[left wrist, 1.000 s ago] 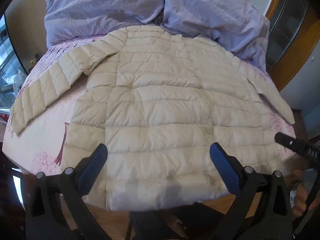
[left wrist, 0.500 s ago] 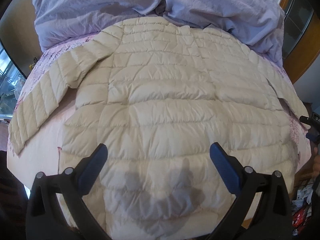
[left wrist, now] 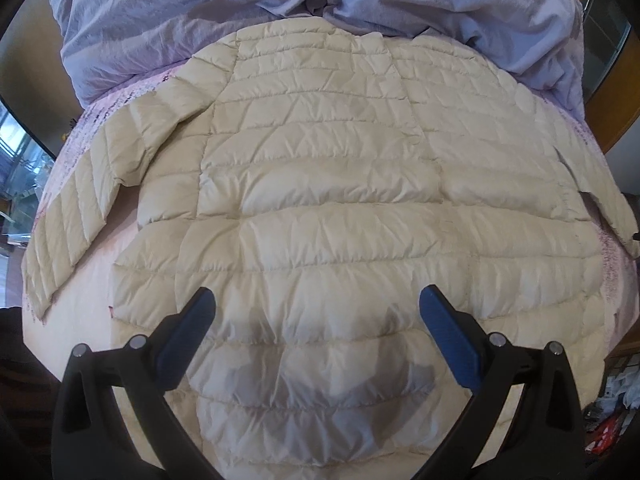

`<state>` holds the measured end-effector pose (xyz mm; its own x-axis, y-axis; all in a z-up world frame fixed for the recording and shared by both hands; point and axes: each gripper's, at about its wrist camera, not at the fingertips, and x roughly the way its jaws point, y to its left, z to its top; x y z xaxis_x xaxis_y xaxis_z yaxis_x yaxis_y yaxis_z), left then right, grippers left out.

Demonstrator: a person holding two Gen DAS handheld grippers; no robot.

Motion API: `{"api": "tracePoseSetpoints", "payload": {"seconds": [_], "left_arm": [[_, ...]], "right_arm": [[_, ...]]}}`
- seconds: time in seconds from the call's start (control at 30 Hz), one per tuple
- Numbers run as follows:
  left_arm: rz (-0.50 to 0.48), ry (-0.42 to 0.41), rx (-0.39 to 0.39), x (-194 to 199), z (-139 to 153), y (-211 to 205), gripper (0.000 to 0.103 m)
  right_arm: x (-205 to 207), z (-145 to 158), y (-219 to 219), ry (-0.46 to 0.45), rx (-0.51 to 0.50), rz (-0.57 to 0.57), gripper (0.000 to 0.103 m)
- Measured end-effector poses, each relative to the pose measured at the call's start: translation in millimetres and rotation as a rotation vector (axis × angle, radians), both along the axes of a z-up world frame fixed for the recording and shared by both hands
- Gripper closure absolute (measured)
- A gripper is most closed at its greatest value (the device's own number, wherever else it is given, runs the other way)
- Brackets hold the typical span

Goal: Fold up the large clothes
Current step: 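Reach the right tool to the jacket sleeve cuff and grasp it, then lift the sleeve with the right tool and fold it across the jacket body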

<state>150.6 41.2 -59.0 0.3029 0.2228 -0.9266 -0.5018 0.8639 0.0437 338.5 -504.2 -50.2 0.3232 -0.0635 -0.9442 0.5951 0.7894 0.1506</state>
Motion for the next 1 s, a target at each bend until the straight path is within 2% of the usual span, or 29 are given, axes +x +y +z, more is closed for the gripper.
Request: {"api": "tracePoseSetpoints", "payload": {"seconds": [0.13, 0.3, 0.37, 0.47, 0.57, 0.77, 1.0], "left_arm": [[0.016, 0.008, 0.000, 0, -1, 2, 0.002], [0.030, 0.008, -0.010, -3, -2, 5, 0.002], [0.034, 0.009, -0.014, -4, -2, 7, 0.002], [0.040, 0.010, -0.017, -4, -3, 8, 0.002], [0.044, 0.009, -0.011, -4, -2, 9, 0.002], [0.048, -0.001, -0.020, 0, -1, 15, 0.002], [0.056, -0.006, -0.042, 11, 0, 23, 0.002]], "right_arm": [[11, -11, -11, 0.015, 0.025, -0.013, 0.054], [17, -13, -8, 0.001, -0.005, 0.004, 0.060], [19, -14, -3, -0.007, -0.007, 0.025, 0.073], [21, -10, 0, -0.023, -0.013, 0.045, 0.086], [24, -2, 8, -0.040, -0.059, 0.080, 0.093], [35, 26, 42, -0.114, -0.132, 0.196, 0.095], [49, 46, 114, -0.186, -0.068, 0.369, 0.095]]}}
